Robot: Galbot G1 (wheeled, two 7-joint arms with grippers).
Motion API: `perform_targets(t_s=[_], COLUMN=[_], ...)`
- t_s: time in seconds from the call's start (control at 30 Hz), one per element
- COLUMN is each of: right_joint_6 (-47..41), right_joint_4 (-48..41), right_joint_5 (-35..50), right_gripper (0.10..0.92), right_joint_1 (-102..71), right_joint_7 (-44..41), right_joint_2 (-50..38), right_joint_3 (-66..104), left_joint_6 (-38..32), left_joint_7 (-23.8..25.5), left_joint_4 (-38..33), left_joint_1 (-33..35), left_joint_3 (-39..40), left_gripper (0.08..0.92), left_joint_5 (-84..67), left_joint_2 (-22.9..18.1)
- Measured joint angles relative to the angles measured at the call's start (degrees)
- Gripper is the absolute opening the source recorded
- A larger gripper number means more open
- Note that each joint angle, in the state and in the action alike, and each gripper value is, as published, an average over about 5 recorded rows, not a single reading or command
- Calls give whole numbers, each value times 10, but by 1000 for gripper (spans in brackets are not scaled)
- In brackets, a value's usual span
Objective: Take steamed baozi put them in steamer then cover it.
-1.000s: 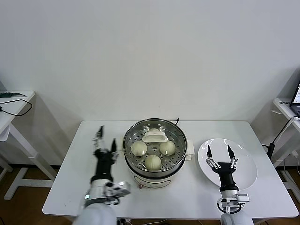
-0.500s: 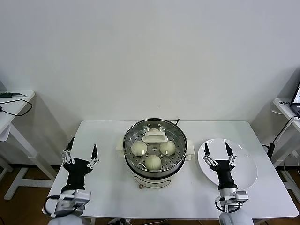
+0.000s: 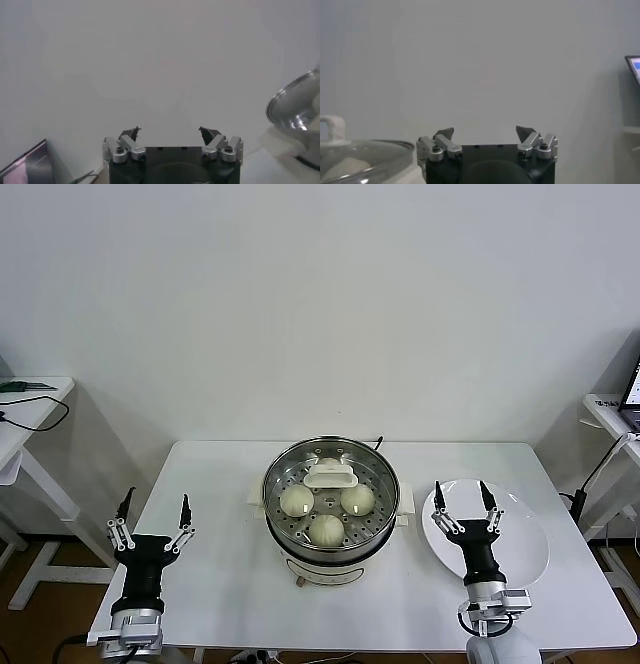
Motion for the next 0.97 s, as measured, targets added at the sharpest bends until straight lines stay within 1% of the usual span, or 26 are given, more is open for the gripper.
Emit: perform_targets(t_s=[0.4,0.97], right_joint_6=[-12,-23], right_joint_4=[16,34], right_joint_5=[-4,-11], right_gripper=[823,823], right_joint_1=[-8,-20], right_joint_7=[2,9], right_joint_2=[0,0], right_joint_3=[0,0], left_joint_6=[-37,-53], left_joint_7=[-2,-2], left_joint_4=[14,20], left_joint_1=[9,20], left_joint_3=[-13,-17], left_gripper=[823,823], left_joint_5=[-26,-37], left_joint_2=[-12,-15])
